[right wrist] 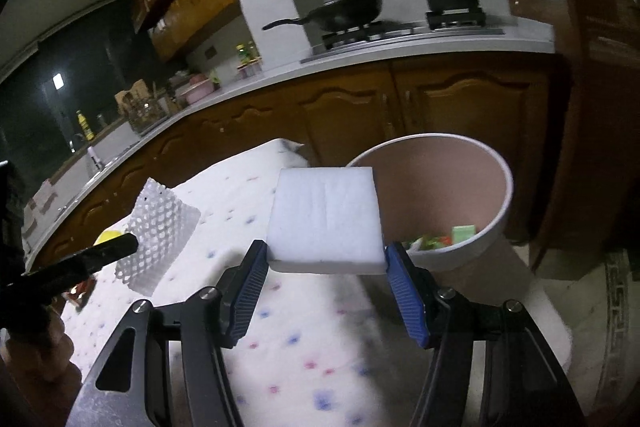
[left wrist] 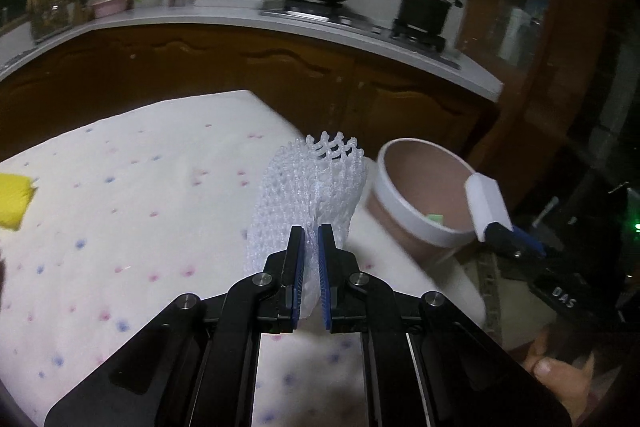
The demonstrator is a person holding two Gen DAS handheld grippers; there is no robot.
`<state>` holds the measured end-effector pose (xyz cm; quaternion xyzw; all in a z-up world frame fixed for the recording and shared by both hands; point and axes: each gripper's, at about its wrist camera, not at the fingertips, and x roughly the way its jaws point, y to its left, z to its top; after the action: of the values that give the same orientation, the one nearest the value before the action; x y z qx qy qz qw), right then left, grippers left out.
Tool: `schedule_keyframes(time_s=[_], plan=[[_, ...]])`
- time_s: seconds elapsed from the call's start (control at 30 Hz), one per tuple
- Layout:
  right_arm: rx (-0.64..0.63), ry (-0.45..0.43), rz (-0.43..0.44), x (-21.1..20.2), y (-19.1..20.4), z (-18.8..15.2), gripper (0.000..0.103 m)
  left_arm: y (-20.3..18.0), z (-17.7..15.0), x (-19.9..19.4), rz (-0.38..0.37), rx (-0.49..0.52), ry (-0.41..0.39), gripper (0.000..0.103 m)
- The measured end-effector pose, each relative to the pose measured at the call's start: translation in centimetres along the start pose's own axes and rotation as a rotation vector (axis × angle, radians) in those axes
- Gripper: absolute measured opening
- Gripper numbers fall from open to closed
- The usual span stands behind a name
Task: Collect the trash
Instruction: 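Carry the foam net and sponge over the bin and open both tools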
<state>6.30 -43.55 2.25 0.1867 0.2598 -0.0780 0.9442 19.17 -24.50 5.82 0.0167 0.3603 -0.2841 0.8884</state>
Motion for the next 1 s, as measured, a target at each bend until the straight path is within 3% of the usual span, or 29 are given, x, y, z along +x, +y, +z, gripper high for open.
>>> schedule_keyframes(time_s=[0.67,1.0], plan=[[0.024,-0.022,-0.089,1.3,-6.5,2.6,0.062,-8.7,5.7,6.8,-0.173,0.059,0.01,0.007],[0.016,-0.003,-0.106,2.9,-7.7,3.6,0.062,-12.0,6.8,12.1,-0.241,0.077,0.078,0.007]])
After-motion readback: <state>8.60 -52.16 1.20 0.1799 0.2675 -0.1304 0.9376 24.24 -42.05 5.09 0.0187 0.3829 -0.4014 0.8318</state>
